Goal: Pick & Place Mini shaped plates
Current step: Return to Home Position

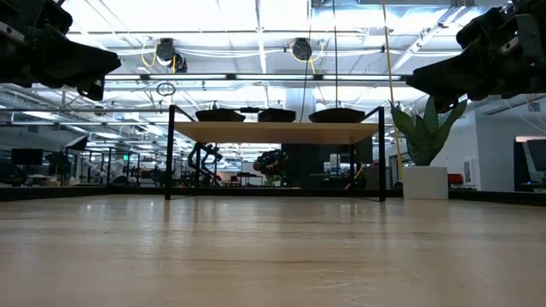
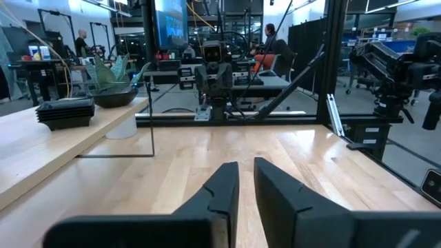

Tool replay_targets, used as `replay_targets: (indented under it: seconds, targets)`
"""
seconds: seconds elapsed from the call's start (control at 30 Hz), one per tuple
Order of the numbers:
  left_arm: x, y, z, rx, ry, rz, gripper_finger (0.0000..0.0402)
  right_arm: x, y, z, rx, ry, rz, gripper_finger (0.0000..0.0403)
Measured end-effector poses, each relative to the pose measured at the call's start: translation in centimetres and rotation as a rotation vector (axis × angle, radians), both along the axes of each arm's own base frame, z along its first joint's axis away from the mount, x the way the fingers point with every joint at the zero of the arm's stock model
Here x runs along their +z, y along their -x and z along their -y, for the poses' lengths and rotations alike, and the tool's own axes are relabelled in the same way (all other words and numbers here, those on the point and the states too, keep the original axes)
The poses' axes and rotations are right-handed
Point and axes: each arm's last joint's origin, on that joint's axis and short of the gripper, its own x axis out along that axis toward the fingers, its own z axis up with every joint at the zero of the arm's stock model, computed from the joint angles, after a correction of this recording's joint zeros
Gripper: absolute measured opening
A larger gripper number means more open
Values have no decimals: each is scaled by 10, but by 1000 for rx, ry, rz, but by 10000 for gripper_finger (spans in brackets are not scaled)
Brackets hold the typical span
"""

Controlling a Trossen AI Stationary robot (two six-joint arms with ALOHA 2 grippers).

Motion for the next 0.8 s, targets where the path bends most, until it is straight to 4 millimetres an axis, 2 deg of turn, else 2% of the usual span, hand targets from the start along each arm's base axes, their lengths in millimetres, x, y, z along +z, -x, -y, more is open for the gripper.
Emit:
replay_targets:
  seconds: [0.8]
  targets:
    - [1, 0, 0, -1, 0, 3, 37, 0, 0, 0, 0, 0, 0, 93]
